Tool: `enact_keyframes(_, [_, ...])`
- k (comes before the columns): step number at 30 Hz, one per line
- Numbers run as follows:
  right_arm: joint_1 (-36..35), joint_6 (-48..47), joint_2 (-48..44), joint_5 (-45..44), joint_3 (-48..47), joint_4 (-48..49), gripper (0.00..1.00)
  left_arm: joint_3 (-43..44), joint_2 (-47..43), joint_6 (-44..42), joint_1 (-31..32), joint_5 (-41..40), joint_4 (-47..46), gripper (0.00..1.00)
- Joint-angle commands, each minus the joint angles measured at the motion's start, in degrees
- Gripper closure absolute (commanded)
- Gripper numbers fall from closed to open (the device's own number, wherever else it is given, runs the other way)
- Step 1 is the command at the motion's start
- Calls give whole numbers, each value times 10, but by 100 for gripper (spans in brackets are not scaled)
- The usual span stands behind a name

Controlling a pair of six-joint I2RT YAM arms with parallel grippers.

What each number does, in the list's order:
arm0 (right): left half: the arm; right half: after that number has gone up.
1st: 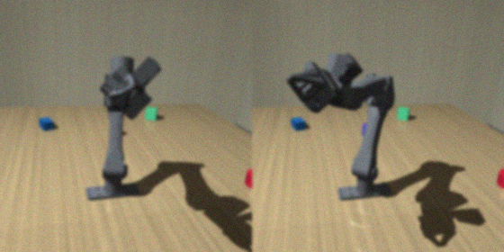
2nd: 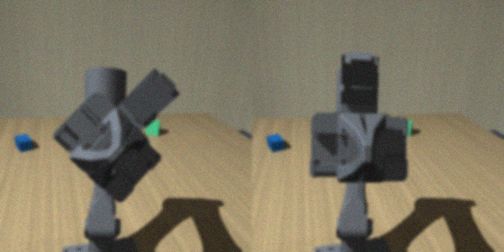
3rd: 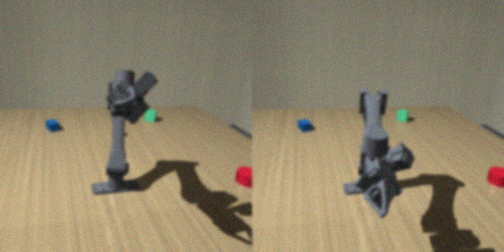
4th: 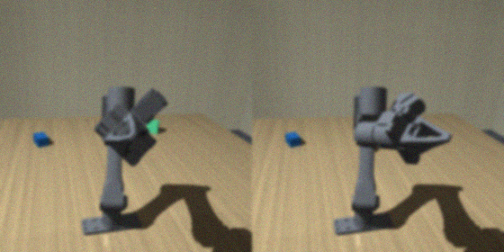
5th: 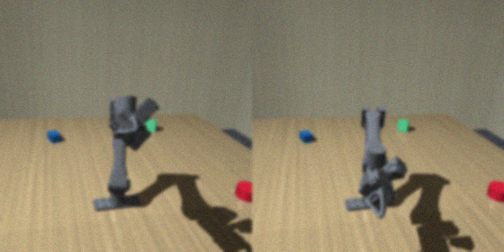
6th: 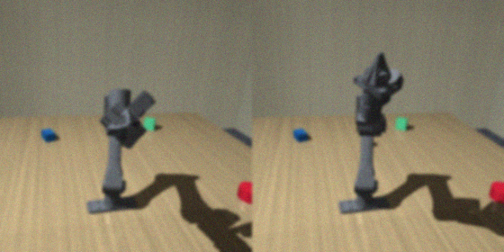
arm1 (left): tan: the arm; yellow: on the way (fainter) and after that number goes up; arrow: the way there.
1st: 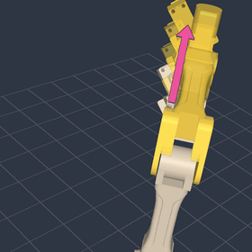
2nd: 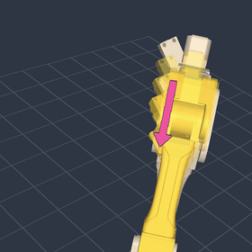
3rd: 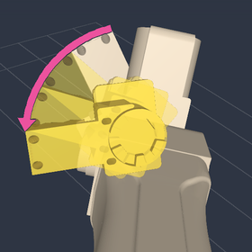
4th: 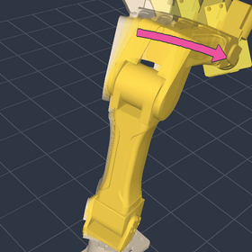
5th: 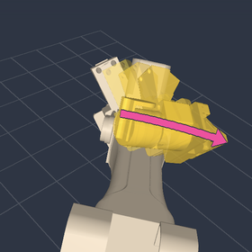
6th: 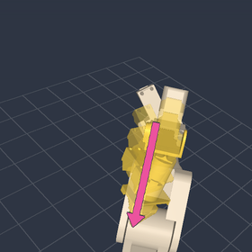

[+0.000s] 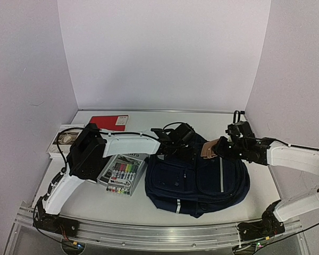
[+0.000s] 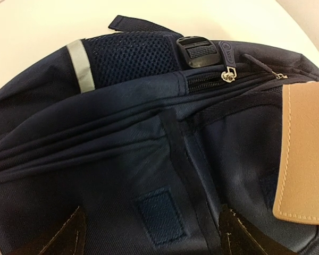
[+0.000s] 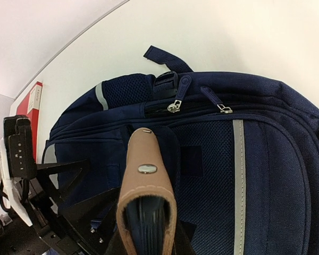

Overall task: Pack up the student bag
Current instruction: Place the personal item in the student bag.

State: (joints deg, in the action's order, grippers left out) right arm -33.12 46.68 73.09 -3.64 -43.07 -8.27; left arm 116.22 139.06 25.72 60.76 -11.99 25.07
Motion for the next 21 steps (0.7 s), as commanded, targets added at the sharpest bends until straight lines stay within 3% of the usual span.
enact_keyframes(1, [3,4,-18,-9,-4,8,100,51,57,-28,2,-29,67,13])
enact_keyframes(5, [2,3,-20,-7,-8,8,100,95,99,-35,5,-77,135,13])
enact_keyframes(10, [2,-2,-26,0,-8,8,100,87,119,-26,6,-104,183,18])
enact_keyframes(21, [2,-29,-34,30,-23,10,100,37,112,12,2,-110,199,66])
